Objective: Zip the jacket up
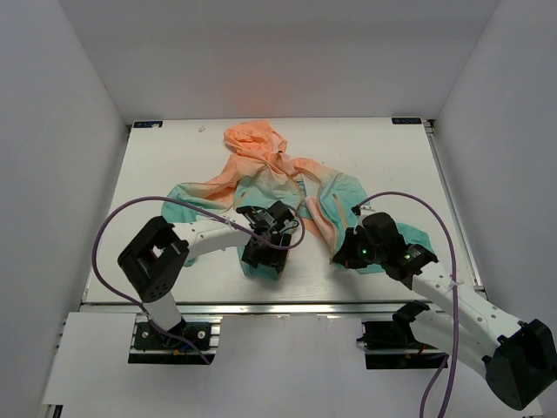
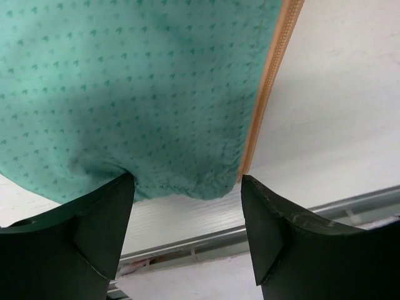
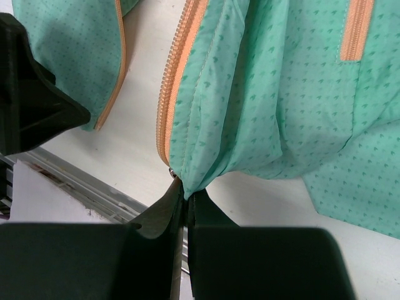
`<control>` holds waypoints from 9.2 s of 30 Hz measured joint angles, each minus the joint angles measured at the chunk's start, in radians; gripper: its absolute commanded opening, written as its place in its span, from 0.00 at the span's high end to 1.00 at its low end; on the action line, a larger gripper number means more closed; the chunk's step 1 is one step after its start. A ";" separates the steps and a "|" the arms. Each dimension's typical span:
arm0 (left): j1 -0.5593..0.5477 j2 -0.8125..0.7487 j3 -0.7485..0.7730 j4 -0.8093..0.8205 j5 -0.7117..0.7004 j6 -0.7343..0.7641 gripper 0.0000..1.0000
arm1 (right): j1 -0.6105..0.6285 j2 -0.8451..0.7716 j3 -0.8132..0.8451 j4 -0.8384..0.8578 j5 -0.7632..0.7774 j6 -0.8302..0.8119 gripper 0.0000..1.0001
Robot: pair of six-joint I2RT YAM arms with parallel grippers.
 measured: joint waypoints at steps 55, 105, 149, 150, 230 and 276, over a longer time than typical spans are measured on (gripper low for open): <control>-0.045 -0.314 -0.008 0.473 0.065 -0.021 1.00 | -0.064 -0.045 -0.021 0.330 -0.311 -0.057 1.00; -0.038 -0.472 -0.272 0.837 0.094 -0.109 1.00 | -0.098 -0.064 -0.054 0.508 -0.475 0.011 1.00; -0.037 -0.477 -0.289 0.868 0.137 -0.108 1.00 | -0.107 -0.028 -0.052 0.568 -0.529 0.050 1.00; -0.037 -0.477 -0.294 0.876 0.142 -0.108 1.00 | -0.109 -0.028 -0.052 0.568 -0.529 0.051 1.00; -0.009 -0.555 -0.402 1.060 0.370 -0.138 1.00 | -0.228 0.000 -0.106 0.836 -0.975 -0.009 1.00; -0.005 -0.550 -0.445 1.090 0.402 -0.160 1.00 | -0.236 -0.005 -0.121 0.927 -0.893 0.134 1.00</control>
